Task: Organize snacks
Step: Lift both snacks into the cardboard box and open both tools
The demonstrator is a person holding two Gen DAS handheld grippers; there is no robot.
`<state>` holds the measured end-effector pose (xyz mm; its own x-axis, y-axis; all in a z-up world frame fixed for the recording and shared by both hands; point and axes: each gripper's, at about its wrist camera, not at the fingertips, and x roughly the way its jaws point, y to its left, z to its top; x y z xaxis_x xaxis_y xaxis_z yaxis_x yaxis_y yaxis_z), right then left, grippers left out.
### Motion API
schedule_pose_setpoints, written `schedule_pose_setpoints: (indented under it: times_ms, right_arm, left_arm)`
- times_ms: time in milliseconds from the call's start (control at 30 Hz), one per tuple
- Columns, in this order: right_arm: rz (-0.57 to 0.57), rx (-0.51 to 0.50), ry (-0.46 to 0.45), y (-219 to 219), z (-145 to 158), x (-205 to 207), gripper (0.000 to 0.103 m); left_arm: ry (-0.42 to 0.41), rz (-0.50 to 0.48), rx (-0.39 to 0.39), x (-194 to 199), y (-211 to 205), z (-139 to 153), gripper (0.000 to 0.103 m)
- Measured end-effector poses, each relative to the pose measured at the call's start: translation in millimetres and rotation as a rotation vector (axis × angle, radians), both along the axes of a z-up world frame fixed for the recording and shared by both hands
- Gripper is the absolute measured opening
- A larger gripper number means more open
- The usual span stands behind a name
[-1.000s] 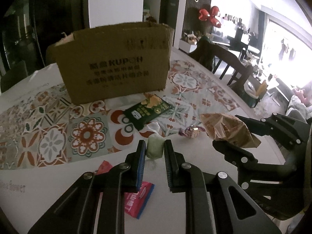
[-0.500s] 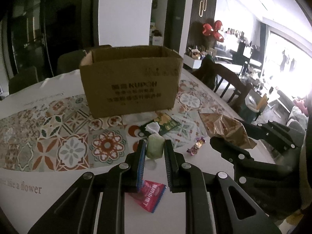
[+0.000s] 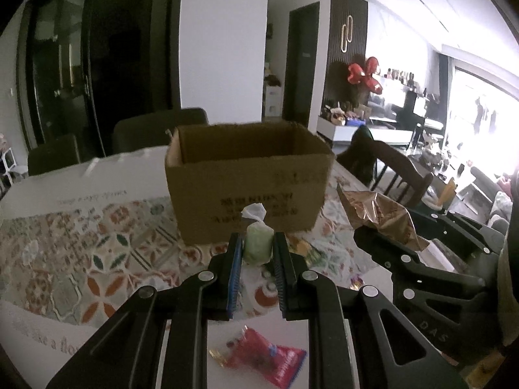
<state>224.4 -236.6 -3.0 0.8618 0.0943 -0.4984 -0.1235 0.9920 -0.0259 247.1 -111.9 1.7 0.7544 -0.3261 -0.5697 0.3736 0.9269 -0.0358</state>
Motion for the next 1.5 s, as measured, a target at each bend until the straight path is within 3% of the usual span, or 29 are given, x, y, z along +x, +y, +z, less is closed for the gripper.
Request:
schedule_pose_setpoints:
  times_ms: [333, 733, 1033, 1433, 1500]
  right_arm:
    - [-0.02, -0.019, -0.088, 2, 27, 32, 0.045]
    - [0.002, -0.018, -0.123, -3, 50, 82, 0.045]
    - [0.019, 0.011, -0.067, -16, 54, 139, 0.045]
    - [0.01, 0.018, 0.03, -26, 35, 194, 0.046]
    - [0.01, 0.021, 0.037, -27, 34, 197, 0.049]
  left_arm:
    - [-0.103, 0.024, 0.022, 32, 3, 27, 0.02]
    - [-0.151, 0.03, 0.037, 79, -4, 47, 0.02]
    - [-0.13, 0.034, 0.06, 129, -17, 48, 0.02]
    - [-0.01, 0.029, 0.06, 190, -31, 36, 0.02]
    - [-0.006, 0.043, 0.071, 194, -30, 34, 0.032]
